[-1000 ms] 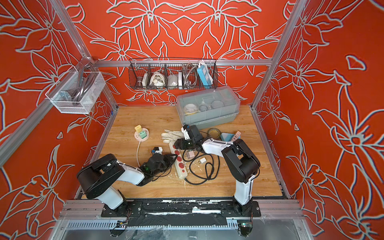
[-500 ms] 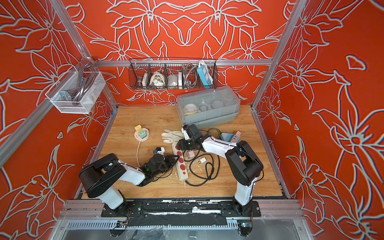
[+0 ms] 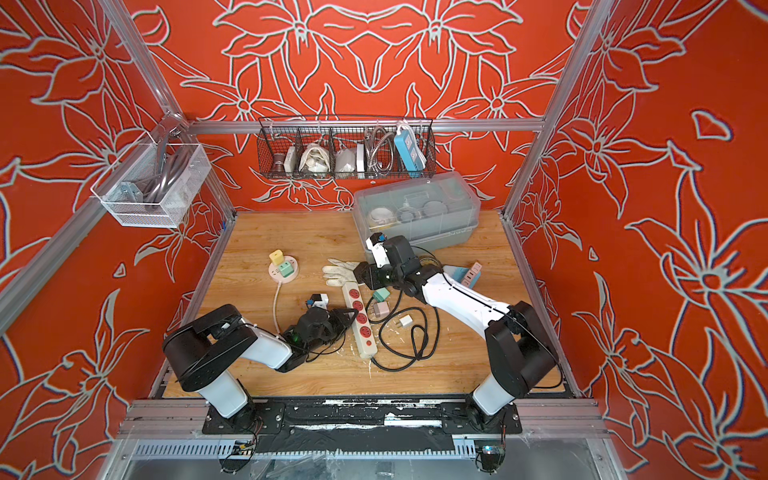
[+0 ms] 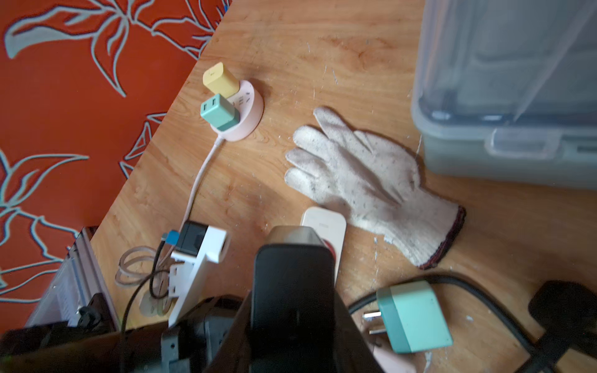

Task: Pull the plug off the socket
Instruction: Place the socket at the center of the board.

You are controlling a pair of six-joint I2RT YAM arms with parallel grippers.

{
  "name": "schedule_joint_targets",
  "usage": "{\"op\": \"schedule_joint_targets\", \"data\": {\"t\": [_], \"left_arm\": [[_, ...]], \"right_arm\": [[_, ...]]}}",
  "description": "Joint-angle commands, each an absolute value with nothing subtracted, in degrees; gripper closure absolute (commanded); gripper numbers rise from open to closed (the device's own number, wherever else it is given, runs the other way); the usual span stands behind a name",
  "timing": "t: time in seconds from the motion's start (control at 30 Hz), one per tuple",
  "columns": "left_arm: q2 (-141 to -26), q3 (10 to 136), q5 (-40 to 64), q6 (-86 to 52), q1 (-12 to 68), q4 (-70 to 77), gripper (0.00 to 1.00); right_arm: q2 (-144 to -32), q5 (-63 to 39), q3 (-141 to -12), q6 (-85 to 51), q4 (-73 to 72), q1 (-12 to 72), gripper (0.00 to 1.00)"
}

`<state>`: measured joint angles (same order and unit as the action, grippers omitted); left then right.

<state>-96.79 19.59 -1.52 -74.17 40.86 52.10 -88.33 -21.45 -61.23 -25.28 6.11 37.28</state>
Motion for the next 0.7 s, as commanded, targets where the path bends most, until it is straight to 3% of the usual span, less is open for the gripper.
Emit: {"op": "schedule_joint_targets", "data": {"t": [0.0,0.37,0.67], "left_arm": [[-97.9,15.7,-3.8,-69.7,39.9,17.3,0.96],[-76.7,21.1,-8.1,-63.4,39.9,-0.1,0.42],[-58.4,27.1,-13.9,-52.8,39.9,-15.4,0.32]], "right_arm": [[-81.4,-21.8,-58.6,-26.5,4.6,37.3,1.0],[-70.8,-18.4,-56.8,-23.0,14.1,36.2,1.0],[-61.3,-15.4,-49.9,-25.9,20.6,35.4,1.0]]}}
